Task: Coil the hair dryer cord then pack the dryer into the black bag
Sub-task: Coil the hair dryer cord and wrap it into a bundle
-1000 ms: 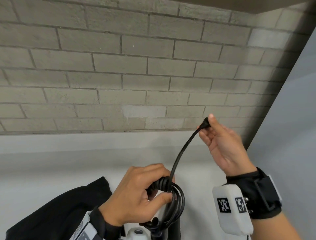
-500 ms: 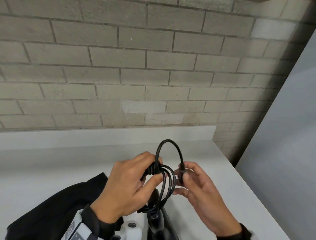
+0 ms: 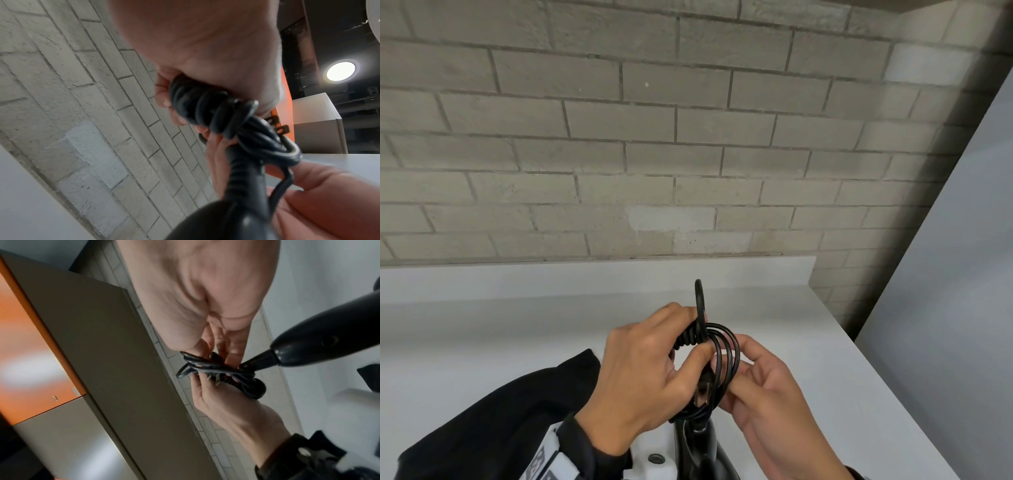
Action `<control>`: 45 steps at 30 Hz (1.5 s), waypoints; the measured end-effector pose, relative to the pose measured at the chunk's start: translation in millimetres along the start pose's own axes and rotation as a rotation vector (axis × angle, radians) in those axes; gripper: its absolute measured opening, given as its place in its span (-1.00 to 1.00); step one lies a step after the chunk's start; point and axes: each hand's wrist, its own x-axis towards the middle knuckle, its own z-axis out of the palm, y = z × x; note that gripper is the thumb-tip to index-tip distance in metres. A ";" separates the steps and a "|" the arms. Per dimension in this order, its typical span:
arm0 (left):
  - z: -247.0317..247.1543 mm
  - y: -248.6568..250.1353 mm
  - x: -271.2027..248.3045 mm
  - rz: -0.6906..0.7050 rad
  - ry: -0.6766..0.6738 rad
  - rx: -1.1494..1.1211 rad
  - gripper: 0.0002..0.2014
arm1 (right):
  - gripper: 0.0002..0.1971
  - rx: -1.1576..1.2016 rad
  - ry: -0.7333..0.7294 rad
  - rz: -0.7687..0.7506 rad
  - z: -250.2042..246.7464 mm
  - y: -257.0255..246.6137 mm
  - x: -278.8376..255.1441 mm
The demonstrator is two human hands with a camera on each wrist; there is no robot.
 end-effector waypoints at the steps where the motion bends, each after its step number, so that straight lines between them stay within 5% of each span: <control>1: 0.0 0.2 -0.2 -0.005 0.008 -0.004 -0.79 | -0.63 0.041 -0.007 0.001 0.9 -0.3 -1.6; 5: 0.4 2.7 -0.5 -0.013 0.032 -0.011 -0.80 | -0.45 0.172 -0.042 -0.036 -3.2 4.5 -8.5; 8: 2.0 3.3 -0.2 -0.024 0.045 -0.024 -0.80 | -0.31 -0.037 -0.073 -0.109 -4.8 7.8 -11.4; 13: 4.7 0.1 -0.6 -0.098 -0.002 -0.117 -0.77 | -0.49 -0.264 -0.006 -0.158 -7.2 8.9 -11.5; 21: 6.4 0.2 3.3 -0.276 -0.123 -0.636 -0.76 | -0.45 -0.479 -0.018 -0.261 -8.2 0.7 -17.3; 32: 1.9 -8.7 1.4 -0.212 -0.315 -0.701 -0.68 | -0.54 -0.372 -0.061 -0.288 -11.5 0.7 -19.1; 38: 14.7 -4.2 2.1 -0.299 -0.245 -0.721 -0.74 | -0.52 -0.425 -0.018 -0.345 -11.8 1.3 -21.2; 42: 16.5 -1.1 0.8 -0.381 -0.165 -0.758 -0.76 | -0.33 -0.613 0.211 -0.545 -10.4 10.6 -21.4; 45: 16.5 1.5 0.2 -0.365 -0.107 -0.691 -0.80 | -0.47 -0.996 0.266 -0.855 -13.4 9.4 -19.2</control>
